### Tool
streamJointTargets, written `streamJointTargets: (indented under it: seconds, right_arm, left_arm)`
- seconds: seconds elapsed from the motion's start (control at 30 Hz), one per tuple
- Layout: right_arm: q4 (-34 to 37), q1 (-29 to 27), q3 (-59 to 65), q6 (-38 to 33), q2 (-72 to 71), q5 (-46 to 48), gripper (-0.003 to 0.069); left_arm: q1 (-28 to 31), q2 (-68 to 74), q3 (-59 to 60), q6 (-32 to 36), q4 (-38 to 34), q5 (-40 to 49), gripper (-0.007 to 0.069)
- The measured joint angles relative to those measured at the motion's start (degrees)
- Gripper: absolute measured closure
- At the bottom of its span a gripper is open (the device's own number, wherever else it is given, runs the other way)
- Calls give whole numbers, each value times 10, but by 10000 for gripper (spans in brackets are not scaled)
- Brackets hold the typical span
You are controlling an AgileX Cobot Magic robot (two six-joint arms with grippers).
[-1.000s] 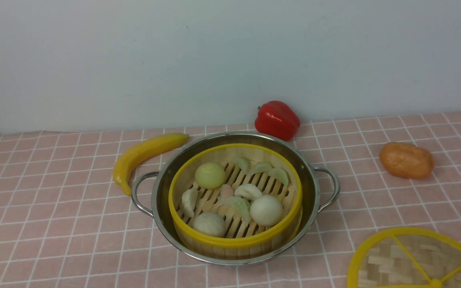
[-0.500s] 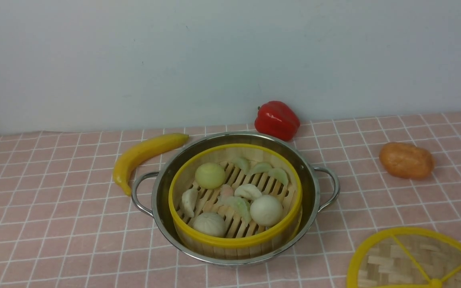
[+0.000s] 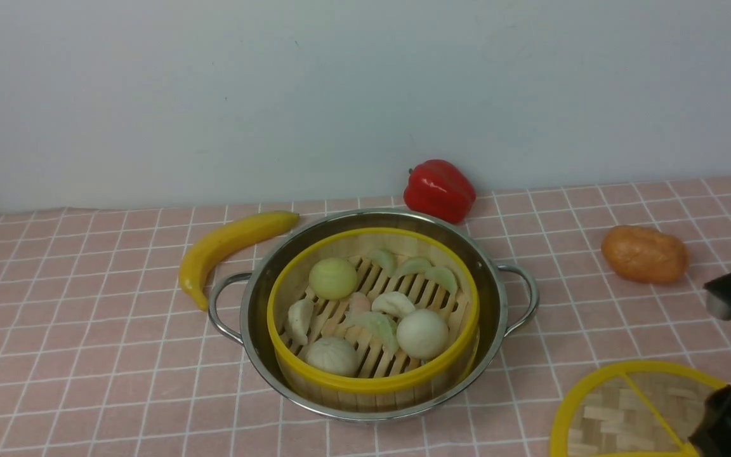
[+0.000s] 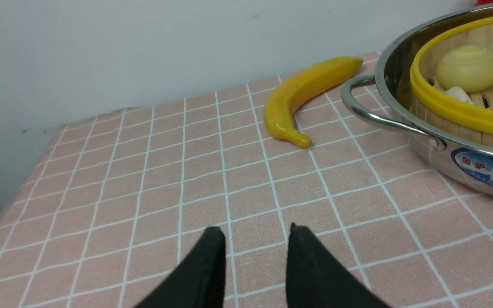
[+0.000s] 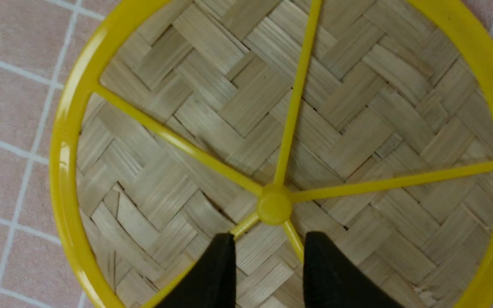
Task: Place the steamer in the pot on the pink tablecloth, and put the lid on the steamer.
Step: 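Move the gripper down to the bamboo steamer lid and grasp its center knob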
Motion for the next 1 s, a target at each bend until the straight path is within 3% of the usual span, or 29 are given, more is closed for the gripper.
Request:
streamJointTargets:
  seconds: [0.63, 0.8, 1.0]
  right_arm:
    - [-1, 0, -30, 6, 124, -5, 417]
    - [0, 0, -33, 6, 125, -3, 515]
    - [-7, 0, -32, 32, 82, 1, 512]
  left_arm:
    - [0, 0, 0, 0, 0, 0, 403]
    - [0, 0, 0, 0, 0, 0, 393]
    - [0, 0, 0, 0, 0, 0, 389]
